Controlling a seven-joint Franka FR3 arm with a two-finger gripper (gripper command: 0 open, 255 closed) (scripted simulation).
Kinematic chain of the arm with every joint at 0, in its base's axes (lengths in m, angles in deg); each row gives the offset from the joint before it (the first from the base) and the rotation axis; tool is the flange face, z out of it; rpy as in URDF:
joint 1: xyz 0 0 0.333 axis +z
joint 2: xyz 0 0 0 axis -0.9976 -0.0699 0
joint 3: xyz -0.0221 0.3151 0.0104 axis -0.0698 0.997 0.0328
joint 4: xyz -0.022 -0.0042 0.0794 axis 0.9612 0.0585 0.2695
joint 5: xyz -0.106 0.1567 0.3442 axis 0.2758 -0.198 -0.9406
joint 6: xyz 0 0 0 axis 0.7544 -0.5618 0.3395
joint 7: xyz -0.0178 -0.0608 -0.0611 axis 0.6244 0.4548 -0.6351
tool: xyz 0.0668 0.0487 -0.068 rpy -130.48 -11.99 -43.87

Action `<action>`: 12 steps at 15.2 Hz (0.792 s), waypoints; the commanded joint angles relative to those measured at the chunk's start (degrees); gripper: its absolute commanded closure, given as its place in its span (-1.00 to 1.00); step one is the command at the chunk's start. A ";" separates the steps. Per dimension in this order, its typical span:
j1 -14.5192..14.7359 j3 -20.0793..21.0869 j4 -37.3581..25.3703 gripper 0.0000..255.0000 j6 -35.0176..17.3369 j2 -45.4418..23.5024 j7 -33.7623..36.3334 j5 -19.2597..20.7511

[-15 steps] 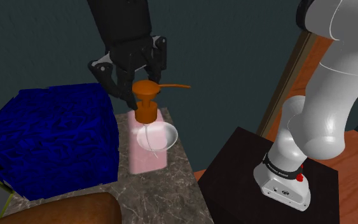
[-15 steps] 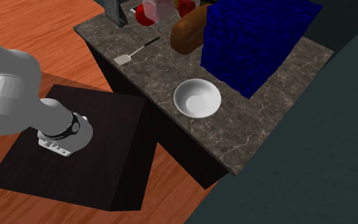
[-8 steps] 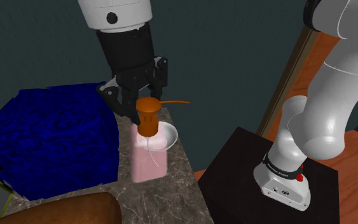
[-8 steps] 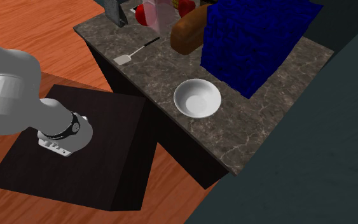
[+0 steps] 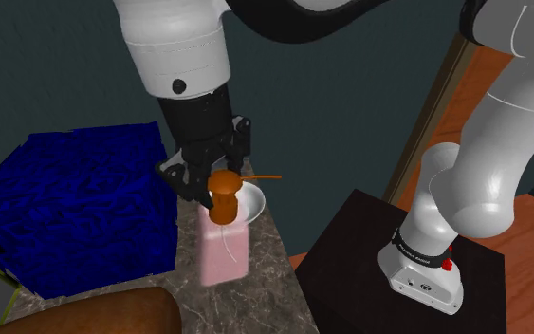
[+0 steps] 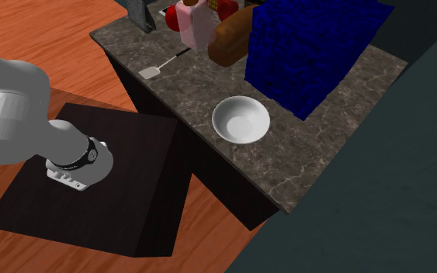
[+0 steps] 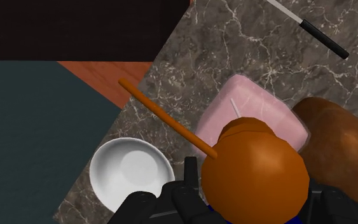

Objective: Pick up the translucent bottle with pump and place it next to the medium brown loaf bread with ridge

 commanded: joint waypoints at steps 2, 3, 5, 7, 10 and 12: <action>-0.05 -0.08 2.47 1.00 -2.24 0.31 -0.11 -0.13; -0.05 -0.09 3.31 1.00 -3.02 0.38 -0.11 -0.16; -0.04 -0.08 4.96 1.00 -4.57 0.49 -0.08 -0.21; -0.02 -0.07 6.55 1.00 -6.12 0.53 -0.03 -0.23; 0.01 -0.04 8.81 1.00 -8.42 0.49 0.08 -0.22; 0.03 0.00 10.25 1.00 -9.95 0.39 0.17 -0.17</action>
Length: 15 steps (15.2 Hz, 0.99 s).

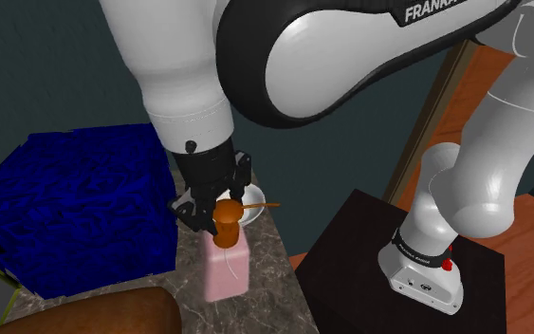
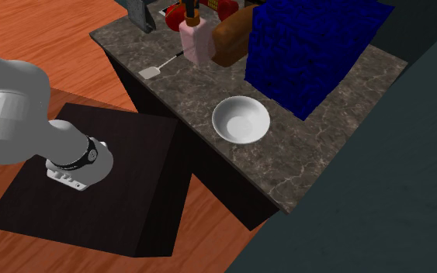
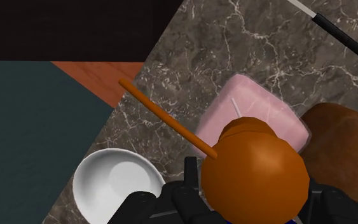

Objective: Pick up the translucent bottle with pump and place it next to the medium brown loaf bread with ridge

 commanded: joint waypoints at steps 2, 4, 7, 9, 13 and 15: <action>0.00 0.01 2.27 1.00 -2.39 -0.11 0.08 0.06; 0.02 0.06 3.60 1.00 -3.91 -0.32 0.22 0.16; 0.06 0.15 5.50 1.00 -6.17 -0.74 0.47 0.36; 0.09 0.20 6.70 1.00 -7.68 -1.09 0.66 0.53; 0.14 0.33 8.95 1.00 -10.67 -1.96 1.12 0.97; 0.17 0.38 10.00 1.00 -12.16 -2.47 1.39 1.24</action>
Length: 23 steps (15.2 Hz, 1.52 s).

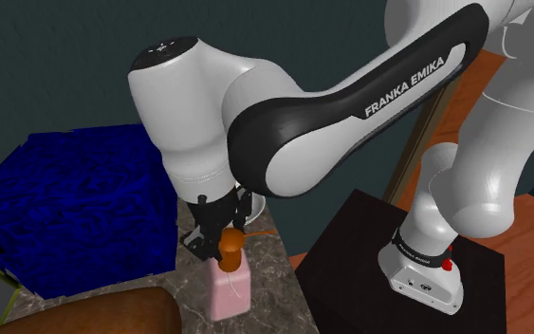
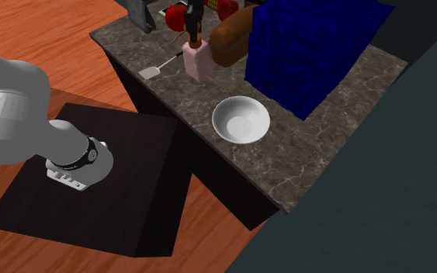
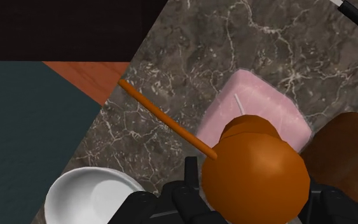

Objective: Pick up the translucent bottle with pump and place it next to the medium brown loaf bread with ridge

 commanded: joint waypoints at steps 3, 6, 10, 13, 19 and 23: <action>0.13 0.19 2.11 1.00 -3.10 -1.12 0.73 0.59; 0.14 0.20 2.33 1.00 -3.44 -1.26 0.81 0.67; 0.14 0.20 2.33 1.00 -3.44 -1.26 0.81 0.67; 0.14 0.20 2.33 -1.00 -3.44 -1.26 0.81 0.67; 0.16 0.20 -0.75 -1.00 0.37 -0.42 0.43 0.16; 0.19 0.21 -3.76 -1.00 3.78 0.05 0.23 -0.12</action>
